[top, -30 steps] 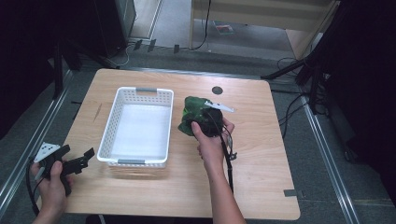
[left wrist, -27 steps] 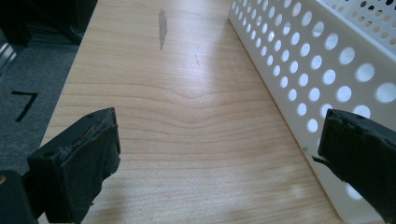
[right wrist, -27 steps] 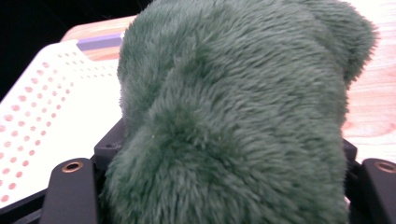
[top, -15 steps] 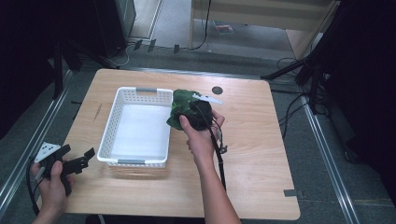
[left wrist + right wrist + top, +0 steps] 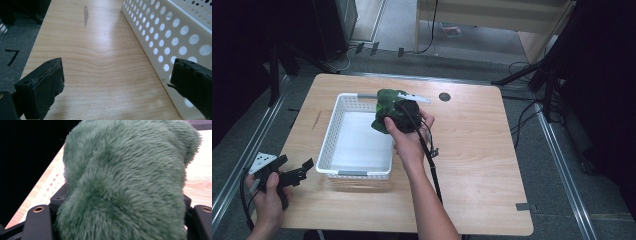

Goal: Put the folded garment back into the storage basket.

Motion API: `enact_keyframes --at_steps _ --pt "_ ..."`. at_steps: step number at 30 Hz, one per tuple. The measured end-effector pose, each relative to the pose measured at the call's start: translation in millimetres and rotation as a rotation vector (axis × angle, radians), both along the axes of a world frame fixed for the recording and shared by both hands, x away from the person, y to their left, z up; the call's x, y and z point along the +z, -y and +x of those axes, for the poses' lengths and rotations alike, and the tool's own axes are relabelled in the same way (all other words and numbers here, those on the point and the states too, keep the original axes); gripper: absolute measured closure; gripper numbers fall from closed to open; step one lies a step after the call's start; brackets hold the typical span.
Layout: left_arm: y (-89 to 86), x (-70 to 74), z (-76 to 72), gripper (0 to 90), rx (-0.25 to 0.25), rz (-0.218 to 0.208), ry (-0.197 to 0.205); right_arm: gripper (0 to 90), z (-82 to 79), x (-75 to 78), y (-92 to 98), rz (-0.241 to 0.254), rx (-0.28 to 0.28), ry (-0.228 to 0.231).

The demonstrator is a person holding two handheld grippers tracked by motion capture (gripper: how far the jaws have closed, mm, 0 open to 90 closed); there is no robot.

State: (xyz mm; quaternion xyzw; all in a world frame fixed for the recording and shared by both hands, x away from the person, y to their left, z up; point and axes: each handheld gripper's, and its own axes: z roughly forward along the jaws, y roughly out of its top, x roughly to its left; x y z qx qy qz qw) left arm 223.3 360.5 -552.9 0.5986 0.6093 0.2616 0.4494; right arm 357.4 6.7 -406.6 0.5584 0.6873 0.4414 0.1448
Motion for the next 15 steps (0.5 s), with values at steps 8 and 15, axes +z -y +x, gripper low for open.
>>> enact_keyframes --at_steps 8,15 --pt "-0.3 0.0 -0.2 0.0 0.0 -0.002 -0.001 26.8 2.7 -1.9 -24.6 0.011 0.026 -0.014" --pt "-0.4 0.1 -0.2 0.0 -0.003 0.004 -0.001 26.8 5.0 -9.5 -43.3 0.007 0.039 -0.023"
